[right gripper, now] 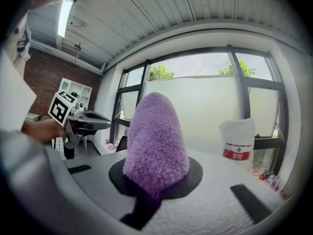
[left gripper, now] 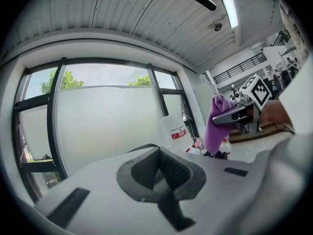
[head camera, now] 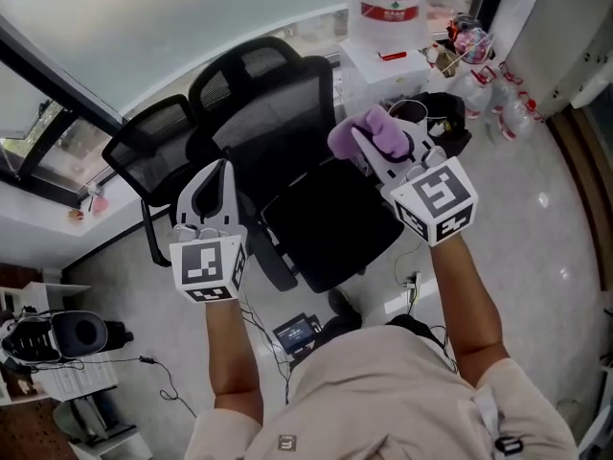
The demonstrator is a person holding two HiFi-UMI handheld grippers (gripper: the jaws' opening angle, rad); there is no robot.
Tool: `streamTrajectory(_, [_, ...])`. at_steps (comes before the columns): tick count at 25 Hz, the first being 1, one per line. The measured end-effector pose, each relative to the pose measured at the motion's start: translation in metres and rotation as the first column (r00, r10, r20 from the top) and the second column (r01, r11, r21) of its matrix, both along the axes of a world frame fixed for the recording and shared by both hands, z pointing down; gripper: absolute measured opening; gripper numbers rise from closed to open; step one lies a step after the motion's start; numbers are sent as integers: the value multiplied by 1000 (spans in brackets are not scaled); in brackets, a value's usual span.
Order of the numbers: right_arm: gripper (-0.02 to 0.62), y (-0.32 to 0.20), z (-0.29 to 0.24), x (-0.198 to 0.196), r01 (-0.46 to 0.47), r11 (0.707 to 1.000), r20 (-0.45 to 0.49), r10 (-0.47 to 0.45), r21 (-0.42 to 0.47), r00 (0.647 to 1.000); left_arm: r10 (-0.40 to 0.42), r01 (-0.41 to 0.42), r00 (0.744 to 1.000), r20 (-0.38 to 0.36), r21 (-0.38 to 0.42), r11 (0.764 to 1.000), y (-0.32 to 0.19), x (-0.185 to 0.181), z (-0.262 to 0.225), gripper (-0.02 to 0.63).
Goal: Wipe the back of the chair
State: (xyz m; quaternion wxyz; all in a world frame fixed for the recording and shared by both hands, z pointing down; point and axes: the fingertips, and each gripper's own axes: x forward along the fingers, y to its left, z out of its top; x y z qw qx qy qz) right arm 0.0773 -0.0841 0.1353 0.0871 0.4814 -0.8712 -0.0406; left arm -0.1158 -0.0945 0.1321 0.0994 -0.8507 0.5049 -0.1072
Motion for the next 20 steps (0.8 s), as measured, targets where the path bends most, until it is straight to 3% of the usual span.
streamTrajectory(10, [18,-63,20,-60,38,999,-31,-38,-24,999,-68,66,997,-48,-40,997,-39,-51,28,6])
streamTrajectory(20, [23,-146,88,-126,153,985,-48,-157,-79,986,-181,180,983,-18,-45,983,-88,-95,86,6])
